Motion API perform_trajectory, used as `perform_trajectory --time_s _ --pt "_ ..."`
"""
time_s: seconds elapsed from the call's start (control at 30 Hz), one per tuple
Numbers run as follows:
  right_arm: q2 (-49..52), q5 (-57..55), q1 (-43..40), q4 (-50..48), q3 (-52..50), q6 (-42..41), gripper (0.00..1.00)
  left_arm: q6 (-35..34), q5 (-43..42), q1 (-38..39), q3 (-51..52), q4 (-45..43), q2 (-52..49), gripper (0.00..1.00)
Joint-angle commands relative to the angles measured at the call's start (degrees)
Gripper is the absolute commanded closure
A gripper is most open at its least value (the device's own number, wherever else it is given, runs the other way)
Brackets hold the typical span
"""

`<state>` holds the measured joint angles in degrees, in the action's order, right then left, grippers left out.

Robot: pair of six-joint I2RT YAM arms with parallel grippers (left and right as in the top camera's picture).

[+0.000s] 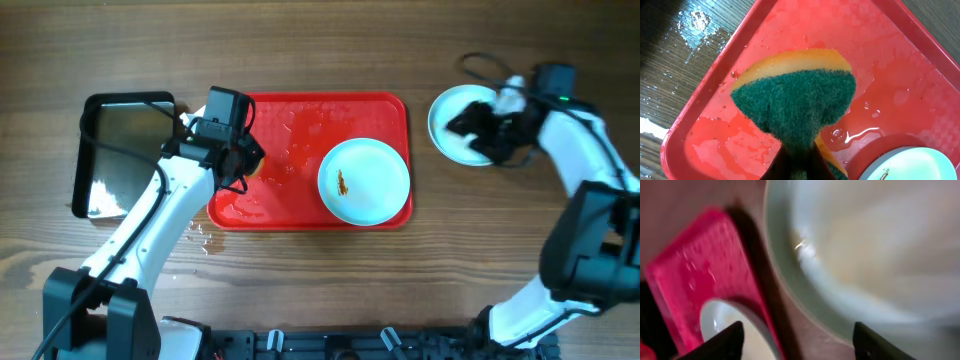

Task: Clean dirty plates on tray and stack at the side
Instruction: 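Lift the top plate with the right gripper and stack it on the side plate, then grasp the last plate with the right gripper and drag it left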

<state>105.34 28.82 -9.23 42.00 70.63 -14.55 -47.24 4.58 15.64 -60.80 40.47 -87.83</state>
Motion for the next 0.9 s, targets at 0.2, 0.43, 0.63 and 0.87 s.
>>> perform_trajectory --time_s 0.2,0.43,0.63,0.87 --pt "0.22 -28.5 26.16 2.99 -1.73 -10.14 0.54 0.74 -0.04 -0.09 -0.17 -0.2 -0.37 0.96" --pt "0.22 -32.2 27.34 4.26 -3.63 -10.91 0.69 0.74 -0.07 -0.09 -0.17 0.04 -0.37 0.96" --pt "0.22 -27.74 27.39 4.76 -3.65 -9.4 0.76 0.76 -0.07 -0.09 -0.17 0.44 -0.37 0.96" --pt "0.26 -26.8 27.41 5.35 -4.09 -9.4 0.77 0.76 -0.07 -0.09 -0.17 0.9 -0.37 0.96"
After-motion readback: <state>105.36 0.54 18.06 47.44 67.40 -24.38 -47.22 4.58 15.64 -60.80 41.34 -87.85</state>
